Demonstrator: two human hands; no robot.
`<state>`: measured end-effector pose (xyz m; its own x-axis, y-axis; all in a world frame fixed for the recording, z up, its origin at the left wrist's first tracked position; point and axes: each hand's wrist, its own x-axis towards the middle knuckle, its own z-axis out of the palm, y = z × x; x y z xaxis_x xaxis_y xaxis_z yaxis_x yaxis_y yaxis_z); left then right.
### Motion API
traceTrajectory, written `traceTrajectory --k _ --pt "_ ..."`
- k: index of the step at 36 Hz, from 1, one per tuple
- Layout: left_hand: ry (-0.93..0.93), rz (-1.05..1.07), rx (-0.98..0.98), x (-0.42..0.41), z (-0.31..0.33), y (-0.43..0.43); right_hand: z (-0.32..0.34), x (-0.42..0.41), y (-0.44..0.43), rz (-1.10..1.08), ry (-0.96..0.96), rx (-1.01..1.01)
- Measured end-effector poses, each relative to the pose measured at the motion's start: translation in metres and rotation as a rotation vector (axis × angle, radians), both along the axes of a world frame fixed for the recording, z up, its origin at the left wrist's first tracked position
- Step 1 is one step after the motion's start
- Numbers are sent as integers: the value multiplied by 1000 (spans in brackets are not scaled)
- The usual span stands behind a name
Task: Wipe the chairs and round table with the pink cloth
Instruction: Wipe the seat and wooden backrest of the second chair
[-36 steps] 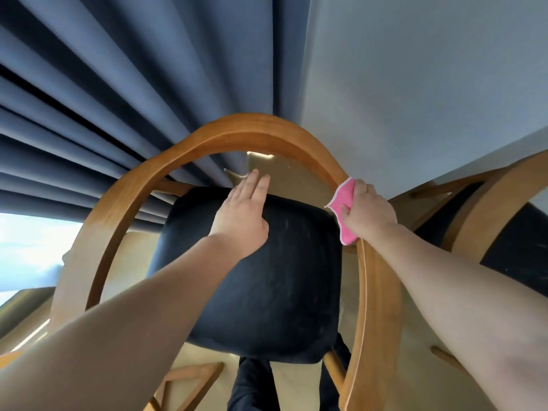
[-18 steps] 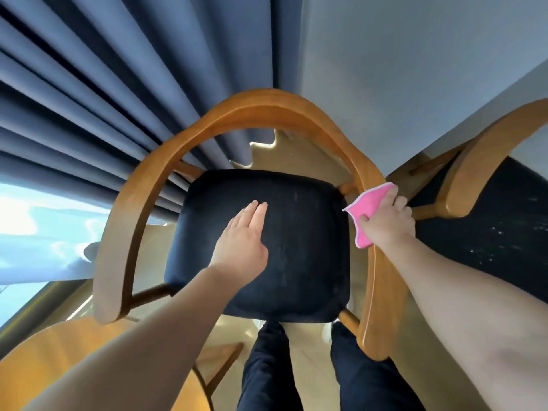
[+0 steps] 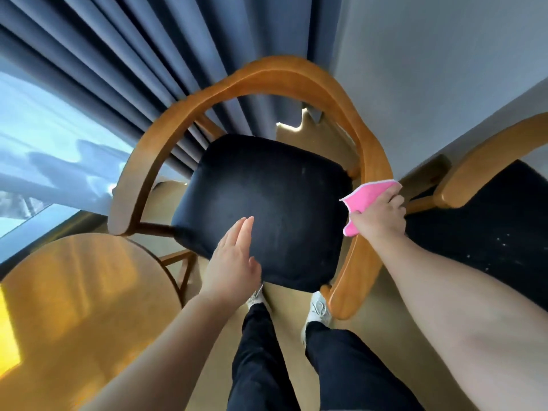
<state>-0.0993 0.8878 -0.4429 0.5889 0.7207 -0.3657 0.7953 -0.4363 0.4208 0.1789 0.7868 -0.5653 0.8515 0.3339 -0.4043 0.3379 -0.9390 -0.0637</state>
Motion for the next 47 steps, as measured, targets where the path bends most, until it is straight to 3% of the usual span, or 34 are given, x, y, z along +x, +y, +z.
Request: traceTrajectory --k 17,28,38,41,47 --pt "12 -18 43 -57 19 -29 8 -58 -34 -133 64 37" --pt "21 -97 87 -128 11 -26 14 -147 -63 -345 117 83" --pt "-2 -152 62 -162 23 -20 43 -214 -97 -481 374 77" --pt "-26 -197 32 -163 32 -20 71 -217 -104 -375 375 89" --pt "-131 -318 2 -147 57 -28 137 -227 -86 98 466 270"
